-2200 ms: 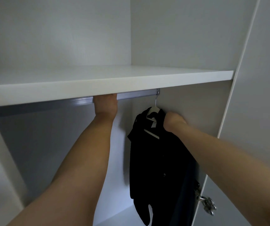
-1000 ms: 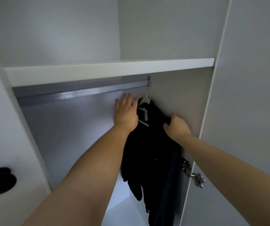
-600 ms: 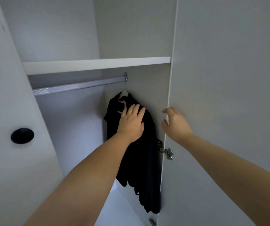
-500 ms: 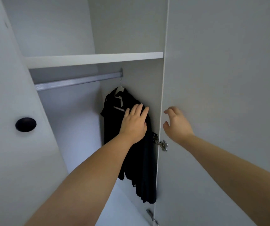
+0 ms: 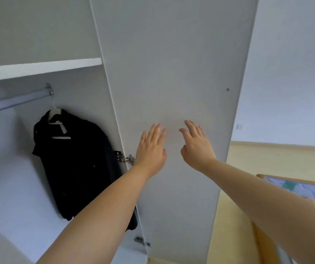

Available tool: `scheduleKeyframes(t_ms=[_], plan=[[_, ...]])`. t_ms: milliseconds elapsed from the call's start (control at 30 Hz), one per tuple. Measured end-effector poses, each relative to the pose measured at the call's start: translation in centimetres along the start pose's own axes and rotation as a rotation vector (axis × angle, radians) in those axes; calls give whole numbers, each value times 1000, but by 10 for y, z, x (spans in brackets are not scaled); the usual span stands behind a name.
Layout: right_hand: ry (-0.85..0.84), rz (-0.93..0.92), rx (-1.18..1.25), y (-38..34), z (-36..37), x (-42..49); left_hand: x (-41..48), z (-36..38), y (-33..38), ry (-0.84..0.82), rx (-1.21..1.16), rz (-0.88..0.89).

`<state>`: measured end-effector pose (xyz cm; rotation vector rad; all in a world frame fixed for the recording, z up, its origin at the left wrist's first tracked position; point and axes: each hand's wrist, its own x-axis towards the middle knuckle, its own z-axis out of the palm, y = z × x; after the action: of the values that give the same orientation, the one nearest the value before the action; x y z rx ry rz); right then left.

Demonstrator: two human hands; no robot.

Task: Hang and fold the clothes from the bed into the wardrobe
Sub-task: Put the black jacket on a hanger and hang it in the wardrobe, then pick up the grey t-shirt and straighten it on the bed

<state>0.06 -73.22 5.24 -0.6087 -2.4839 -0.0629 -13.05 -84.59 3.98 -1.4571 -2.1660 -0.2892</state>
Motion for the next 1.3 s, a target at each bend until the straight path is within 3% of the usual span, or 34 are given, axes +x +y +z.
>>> scheduleKeyframes(t_ms=[200,400,633,833,1067,1300], plan=[[-13,271,-179,53,-27,-48,30,16,66,16,-114,244],[29,585,-293,109,-74,-132,44,13,170,153,-232,641],[103,884,-396,198,-142,-224,66,9,328,104,-384,841],[150,1013,-483,315,-168,-259,114,30,458,130,-463,948],[167,1133,-485,482,-177,-249,238,88,601,82,-355,927],[131,1220,-574,595,-189,-235,327,135,672,45,-485,839]])
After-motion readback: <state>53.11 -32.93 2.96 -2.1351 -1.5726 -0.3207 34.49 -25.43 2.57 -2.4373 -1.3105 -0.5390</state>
